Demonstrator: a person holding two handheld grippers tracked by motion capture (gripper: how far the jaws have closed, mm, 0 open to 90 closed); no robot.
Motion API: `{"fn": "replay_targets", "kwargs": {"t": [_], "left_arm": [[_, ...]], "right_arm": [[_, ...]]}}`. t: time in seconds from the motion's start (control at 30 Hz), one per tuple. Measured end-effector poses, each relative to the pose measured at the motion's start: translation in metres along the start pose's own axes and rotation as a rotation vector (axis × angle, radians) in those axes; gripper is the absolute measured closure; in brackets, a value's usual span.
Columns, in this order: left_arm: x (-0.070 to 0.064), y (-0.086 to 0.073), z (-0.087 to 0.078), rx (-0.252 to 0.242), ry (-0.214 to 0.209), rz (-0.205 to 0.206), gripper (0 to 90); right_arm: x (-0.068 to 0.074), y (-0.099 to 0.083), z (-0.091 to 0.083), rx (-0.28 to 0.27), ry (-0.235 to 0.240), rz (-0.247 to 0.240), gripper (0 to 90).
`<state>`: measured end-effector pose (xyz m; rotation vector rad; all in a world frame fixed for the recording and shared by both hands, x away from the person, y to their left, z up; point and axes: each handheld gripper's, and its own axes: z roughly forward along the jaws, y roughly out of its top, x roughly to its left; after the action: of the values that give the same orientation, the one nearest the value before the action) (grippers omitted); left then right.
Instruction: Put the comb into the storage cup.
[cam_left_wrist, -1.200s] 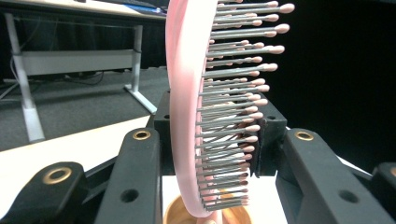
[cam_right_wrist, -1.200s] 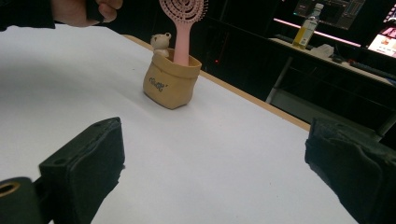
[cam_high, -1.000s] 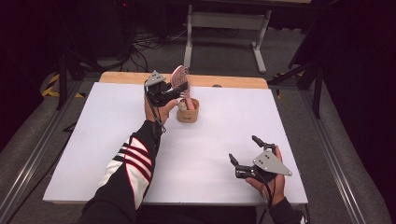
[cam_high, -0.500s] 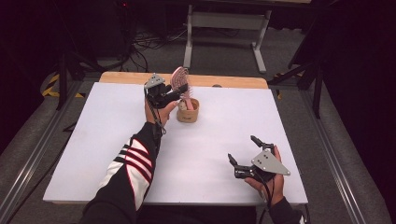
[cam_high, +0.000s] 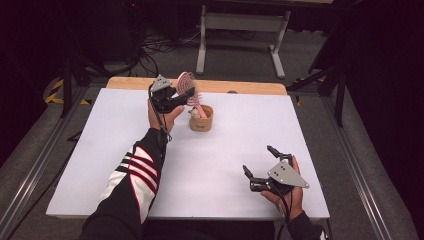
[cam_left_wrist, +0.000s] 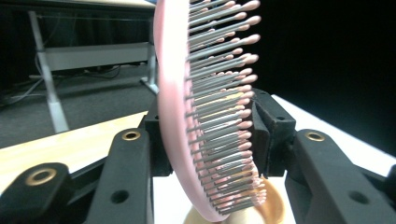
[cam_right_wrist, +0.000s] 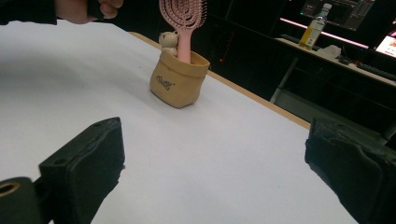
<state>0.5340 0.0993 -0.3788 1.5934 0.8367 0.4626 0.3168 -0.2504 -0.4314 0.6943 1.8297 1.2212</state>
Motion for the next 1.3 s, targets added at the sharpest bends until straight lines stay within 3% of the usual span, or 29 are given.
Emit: {"fn": "replay_targets", "kwargs": {"t": [0.1,0.47,1.3], "left_arm": [[0.004,0.001,-0.001,0.003,-0.010,0.002,57.5],[0.010,0.005,-0.008,0.008,0.016,0.019,52.2],[0.031,-0.001,-0.020,0.049,0.042,-0.017,43.0]], "right_arm": [[0.000,0.000,0.000,-0.001,-0.003,-0.004,5.3],[0.000,0.000,0.000,0.000,0.000,-0.002,5.3],[0.000,0.000,0.001,0.001,0.000,-0.001,5.3]]}}
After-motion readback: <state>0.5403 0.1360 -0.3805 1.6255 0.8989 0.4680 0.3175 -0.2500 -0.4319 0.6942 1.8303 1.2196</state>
